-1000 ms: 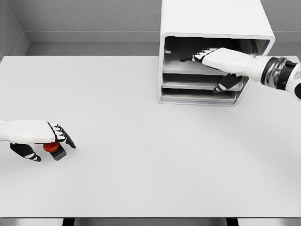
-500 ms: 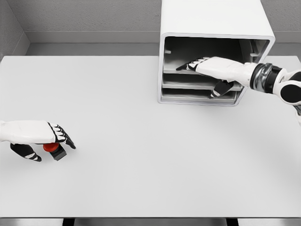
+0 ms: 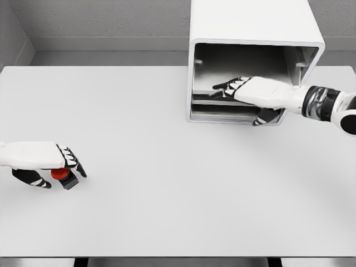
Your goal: Slide open multi-storey tabletop storage cabinets and put open load switch and slide close multi-storey tabletop storage cabinets
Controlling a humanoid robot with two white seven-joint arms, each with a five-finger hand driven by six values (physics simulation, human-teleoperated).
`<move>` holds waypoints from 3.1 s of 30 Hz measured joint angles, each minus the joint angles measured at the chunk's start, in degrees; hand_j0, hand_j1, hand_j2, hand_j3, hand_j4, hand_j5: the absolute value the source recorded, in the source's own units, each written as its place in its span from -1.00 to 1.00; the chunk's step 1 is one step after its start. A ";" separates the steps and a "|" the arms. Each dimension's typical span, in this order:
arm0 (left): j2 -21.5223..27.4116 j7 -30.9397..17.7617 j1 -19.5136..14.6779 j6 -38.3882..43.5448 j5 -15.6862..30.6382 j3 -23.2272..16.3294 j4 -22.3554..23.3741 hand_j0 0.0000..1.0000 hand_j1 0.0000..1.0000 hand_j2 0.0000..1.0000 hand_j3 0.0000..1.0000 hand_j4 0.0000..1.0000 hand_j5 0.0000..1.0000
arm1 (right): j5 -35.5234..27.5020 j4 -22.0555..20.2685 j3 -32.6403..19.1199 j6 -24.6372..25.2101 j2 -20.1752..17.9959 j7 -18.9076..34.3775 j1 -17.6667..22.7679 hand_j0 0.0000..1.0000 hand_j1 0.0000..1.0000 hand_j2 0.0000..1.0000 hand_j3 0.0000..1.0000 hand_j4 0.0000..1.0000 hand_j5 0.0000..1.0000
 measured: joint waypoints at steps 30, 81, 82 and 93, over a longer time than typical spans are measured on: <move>1.46 -0.08 -6.24 0.01 2.44 0.27 -1.98 -0.35 -0.35 -0.35 -0.35 -0.35 -0.35 | -5.28 -3.69 -7.57 2.50 -6.87 -0.17 8.00 1.00 1.00 1.00 1.00 1.00 1.00; -15.92 -0.04 -24.96 -0.07 10.06 0.04 1.02 -0.36 -0.36 -0.36 -0.36 -0.36 -0.36 | -16.30 -5.60 -29.81 -18.75 -15.88 0.19 23.99 1.00 1.00 1.00 1.00 1.00 1.00; -16.73 -0.04 -25.75 -0.07 10.14 0.02 0.93 -0.35 -0.35 -0.35 -0.35 -0.35 -0.35 | -16.42 -5.60 -30.94 -18.76 -15.95 0.19 24.52 1.00 1.00 1.00 1.00 1.00 1.00; -28.27 -0.10 -31.02 -0.12 9.88 -0.19 0.94 -0.35 -0.35 -0.35 -0.35 -0.35 -0.35 | -23.27 -5.68 -54.98 -18.79 -16.70 0.20 48.25 0.90 0.90 0.90 0.90 0.90 0.90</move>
